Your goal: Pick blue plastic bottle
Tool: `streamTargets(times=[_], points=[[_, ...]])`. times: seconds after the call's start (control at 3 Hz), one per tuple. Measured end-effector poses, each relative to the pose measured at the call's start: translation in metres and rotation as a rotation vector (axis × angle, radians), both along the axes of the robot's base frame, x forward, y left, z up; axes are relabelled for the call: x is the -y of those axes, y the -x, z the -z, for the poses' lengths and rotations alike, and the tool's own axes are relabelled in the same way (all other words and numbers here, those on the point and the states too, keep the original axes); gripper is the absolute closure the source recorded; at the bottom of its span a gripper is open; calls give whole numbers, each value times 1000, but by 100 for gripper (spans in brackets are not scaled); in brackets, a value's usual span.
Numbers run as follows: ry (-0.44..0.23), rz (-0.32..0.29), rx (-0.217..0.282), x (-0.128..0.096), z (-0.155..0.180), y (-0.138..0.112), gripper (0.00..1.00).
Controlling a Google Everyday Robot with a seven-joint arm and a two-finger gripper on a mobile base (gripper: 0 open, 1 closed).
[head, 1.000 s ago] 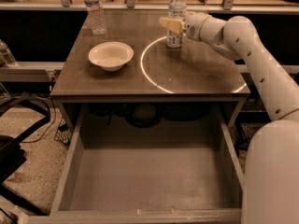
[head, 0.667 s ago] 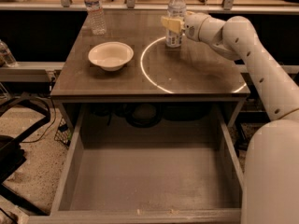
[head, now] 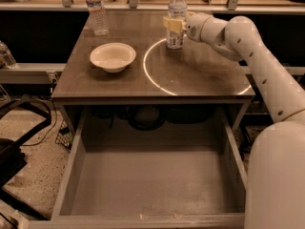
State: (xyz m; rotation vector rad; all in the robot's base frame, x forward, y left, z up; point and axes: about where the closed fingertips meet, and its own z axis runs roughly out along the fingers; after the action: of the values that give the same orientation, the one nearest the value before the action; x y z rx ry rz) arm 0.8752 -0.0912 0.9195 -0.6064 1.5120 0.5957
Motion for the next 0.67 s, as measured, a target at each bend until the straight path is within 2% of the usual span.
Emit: streamTargets(times=[0.33, 0.67], points=[[0, 0, 0, 0, 0, 0, 100], [24, 27, 30, 6, -39, 4, 100]])
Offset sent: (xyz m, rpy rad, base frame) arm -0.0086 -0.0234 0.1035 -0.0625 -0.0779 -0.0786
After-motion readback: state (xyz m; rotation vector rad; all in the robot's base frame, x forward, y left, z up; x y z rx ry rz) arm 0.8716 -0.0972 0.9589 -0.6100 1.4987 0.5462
